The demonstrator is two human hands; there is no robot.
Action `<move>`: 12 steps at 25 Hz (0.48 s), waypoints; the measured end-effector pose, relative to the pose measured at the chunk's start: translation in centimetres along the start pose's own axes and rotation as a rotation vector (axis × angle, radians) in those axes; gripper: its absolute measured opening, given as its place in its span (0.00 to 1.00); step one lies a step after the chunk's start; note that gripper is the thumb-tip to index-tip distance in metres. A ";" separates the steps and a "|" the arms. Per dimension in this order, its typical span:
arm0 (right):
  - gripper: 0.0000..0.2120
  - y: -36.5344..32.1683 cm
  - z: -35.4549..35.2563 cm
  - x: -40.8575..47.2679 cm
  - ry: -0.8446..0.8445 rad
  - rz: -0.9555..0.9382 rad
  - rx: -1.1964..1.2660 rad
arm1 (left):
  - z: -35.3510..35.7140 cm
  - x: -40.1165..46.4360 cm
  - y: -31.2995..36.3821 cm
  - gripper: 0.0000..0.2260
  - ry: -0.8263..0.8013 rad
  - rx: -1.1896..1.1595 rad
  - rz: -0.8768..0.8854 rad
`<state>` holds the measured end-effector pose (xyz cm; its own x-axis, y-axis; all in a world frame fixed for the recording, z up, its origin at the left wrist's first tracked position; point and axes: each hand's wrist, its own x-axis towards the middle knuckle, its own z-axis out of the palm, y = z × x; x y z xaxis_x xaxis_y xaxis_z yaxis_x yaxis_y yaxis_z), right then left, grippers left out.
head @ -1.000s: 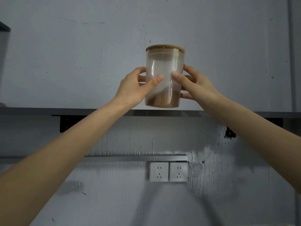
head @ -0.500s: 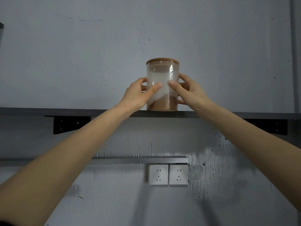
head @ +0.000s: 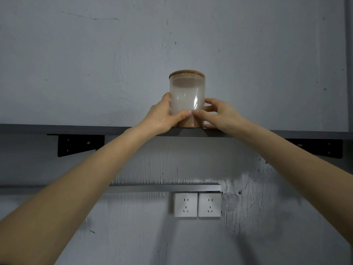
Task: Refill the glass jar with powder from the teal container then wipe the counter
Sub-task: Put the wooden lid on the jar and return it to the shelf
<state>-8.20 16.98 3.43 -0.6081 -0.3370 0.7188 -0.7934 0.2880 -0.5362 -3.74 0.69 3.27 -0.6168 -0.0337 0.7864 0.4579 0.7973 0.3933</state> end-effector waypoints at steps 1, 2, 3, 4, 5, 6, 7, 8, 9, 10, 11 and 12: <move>0.28 0.1 0.1 0.0 -0.009 -0.001 -0.054 | 0.2 -0.1 -0.2 0.30 0.010 0.044 0.018; 0.29 0.1 0.2 0.1 -0.011 0.004 -0.071 | 0.2 -0.2 -0.3 0.30 0.018 0.074 0.032; 0.29 0.1 0.2 0.1 -0.008 0.010 -0.065 | 0.2 -0.2 -0.4 0.30 0.020 0.094 0.039; 0.30 0.0 0.2 0.1 -0.004 0.012 -0.054 | 0.2 -0.2 -0.4 0.30 0.018 0.110 0.039; 0.30 0.0 0.3 0.1 -0.001 0.012 -0.051 | 0.1 -0.3 -0.4 0.30 0.015 0.130 0.034; 0.30 0.0 0.4 0.2 0.002 0.013 -0.063 | 0.1 -0.3 -0.4 0.31 0.014 0.159 0.031; 0.30 0.0 0.5 0.2 0.005 0.013 -0.088 | 0.1 -0.3 -0.4 0.31 0.020 0.197 0.033; 0.30 -0.1 0.5 0.3 0.007 0.011 -0.113 | 0.1 -0.4 -0.4 0.31 0.030 0.235 0.039; 0.30 -0.2 0.5 0.3 0.009 0.009 -0.130 | 0.2 -0.4 -0.4 0.31 0.040 0.260 0.044; 0.30 -0.3 0.6 0.3 0.013 0.009 -0.137 | 0.2 -0.5 -0.4 0.31 0.042 0.265 0.047; 0.31 -0.3 0.5 0.3 0.018 0.006 -0.142 | 0.3 -0.5 -0.4 0.30 0.038 0.254 0.048; 0.31 -0.3 0.5 0.2 0.022 -0.003 -0.156 | 0.2 -0.6 -0.4 0.30 0.030 0.242 0.048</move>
<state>-8.14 16.36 3.53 -0.6040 -0.3188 0.7304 -0.7802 0.4238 -0.4602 -3.72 0.55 2.56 -0.5770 -0.0077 0.8167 0.3173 0.9193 0.2328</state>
